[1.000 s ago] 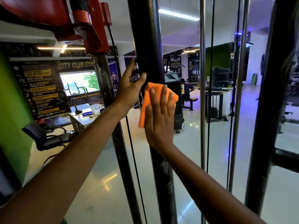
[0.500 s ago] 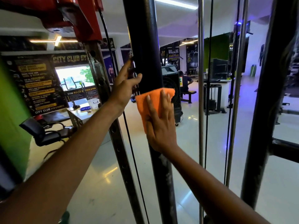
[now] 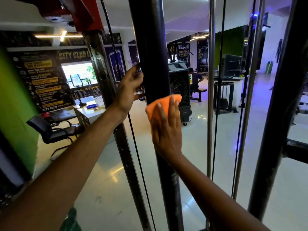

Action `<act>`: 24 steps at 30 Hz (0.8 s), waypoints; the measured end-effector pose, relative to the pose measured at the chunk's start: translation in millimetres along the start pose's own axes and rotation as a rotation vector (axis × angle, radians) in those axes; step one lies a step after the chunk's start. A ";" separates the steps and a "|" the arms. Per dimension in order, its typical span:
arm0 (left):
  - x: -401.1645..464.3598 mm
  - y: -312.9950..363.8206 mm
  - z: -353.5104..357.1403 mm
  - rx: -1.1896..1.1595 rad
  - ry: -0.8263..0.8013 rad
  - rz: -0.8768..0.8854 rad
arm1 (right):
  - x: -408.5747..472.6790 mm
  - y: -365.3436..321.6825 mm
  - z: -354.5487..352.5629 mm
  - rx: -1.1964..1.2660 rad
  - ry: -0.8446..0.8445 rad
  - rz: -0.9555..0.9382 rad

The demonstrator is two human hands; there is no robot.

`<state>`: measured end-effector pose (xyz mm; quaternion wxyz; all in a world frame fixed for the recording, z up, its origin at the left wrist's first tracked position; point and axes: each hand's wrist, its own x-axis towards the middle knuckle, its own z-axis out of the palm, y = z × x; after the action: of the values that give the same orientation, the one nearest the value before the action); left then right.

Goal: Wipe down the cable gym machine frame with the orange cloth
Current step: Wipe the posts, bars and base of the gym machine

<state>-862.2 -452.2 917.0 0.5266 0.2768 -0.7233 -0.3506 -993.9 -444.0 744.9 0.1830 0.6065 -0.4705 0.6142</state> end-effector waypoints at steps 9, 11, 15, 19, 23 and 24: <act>-10.2 -17.5 15.0 0.056 0.040 -0.046 | 40.6 -15.7 -11.6 0.086 0.001 0.034; -12.1 -18.9 17.4 0.045 0.053 -0.065 | 28.6 -8.4 -8.5 0.063 0.001 0.007; -20.9 -31.7 21.3 0.019 0.050 -0.102 | -65.7 20.7 -4.9 0.045 -0.125 0.024; -27.7 -41.6 26.2 0.063 0.039 -0.109 | -45.2 14.2 -11.9 0.156 -0.108 0.064; -27.6 -40.6 25.9 0.092 0.045 -0.119 | 39.8 -7.8 -17.1 0.256 -0.033 0.092; -27.5 -40.3 25.8 0.095 0.043 -0.120 | 46.6 -8.6 -16.8 0.260 -0.024 0.094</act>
<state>-877.5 -449.8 864.1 0.5063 0.3518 -0.7098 -0.3406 -1005.9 -442.5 793.7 0.0684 0.6098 -0.4170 0.6705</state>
